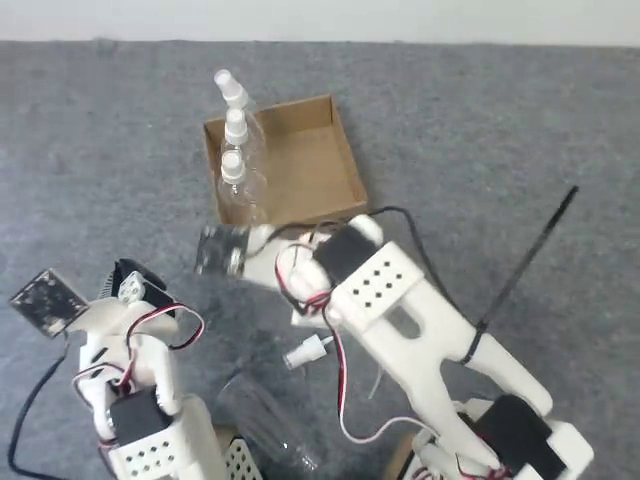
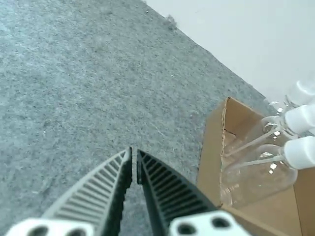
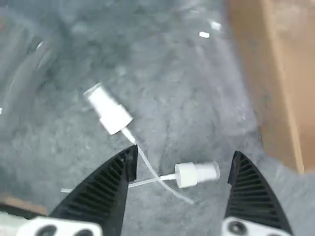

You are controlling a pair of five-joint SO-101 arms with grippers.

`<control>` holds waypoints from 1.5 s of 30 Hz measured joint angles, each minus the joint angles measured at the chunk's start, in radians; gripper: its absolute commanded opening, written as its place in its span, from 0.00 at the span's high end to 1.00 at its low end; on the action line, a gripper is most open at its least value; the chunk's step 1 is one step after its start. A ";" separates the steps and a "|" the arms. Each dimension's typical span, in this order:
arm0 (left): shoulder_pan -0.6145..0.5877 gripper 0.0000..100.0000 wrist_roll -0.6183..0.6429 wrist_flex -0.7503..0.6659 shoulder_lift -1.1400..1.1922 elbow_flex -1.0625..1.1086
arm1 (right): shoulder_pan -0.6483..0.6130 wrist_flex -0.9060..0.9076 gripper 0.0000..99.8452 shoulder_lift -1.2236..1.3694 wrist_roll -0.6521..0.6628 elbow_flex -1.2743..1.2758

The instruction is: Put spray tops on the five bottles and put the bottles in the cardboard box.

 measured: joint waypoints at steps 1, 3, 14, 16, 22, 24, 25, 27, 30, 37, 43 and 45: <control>0.002 0.99 0.000 0.000 0.000 0.000 | -0.006 -0.015 0.74 0.000 0.037 0.020; 0.002 0.99 0.000 0.000 0.000 0.000 | -0.009 -0.058 0.74 0.000 0.095 0.061; -0.002 0.99 0.000 0.000 0.000 0.000 | -0.014 -0.265 0.75 0.002 0.247 0.153; -0.002 0.99 0.000 -0.015 0.000 0.000 | -0.014 -0.292 0.75 0.028 0.247 0.153; -0.002 0.99 0.000 -0.026 0.000 0.000 | -0.014 -0.310 0.75 0.207 0.282 0.087; -0.003 0.99 0.000 -0.026 0.000 0.000 | -0.014 -0.310 0.75 0.259 0.292 0.046; -0.003 0.99 0.000 -0.026 0.000 0.000 | -0.014 -0.310 0.74 0.282 0.293 0.028; -0.003 0.99 -0.005 -0.026 0.000 0.000 | -0.012 -0.310 0.74 0.318 0.298 -0.006; -0.003 0.99 -0.005 -0.026 0.000 0.000 | -0.011 -0.310 0.74 0.358 0.299 -0.052; -0.003 0.99 -0.002 -0.026 0.000 0.000 | 0.014 -0.364 0.75 0.453 0.301 -0.121; -0.002 0.99 -0.002 -0.026 0.000 0.000 | 0.028 -0.377 0.75 0.514 0.301 -0.129; -0.002 0.99 -0.002 -0.026 0.000 0.000 | 0.026 -0.377 0.75 0.517 0.301 -0.129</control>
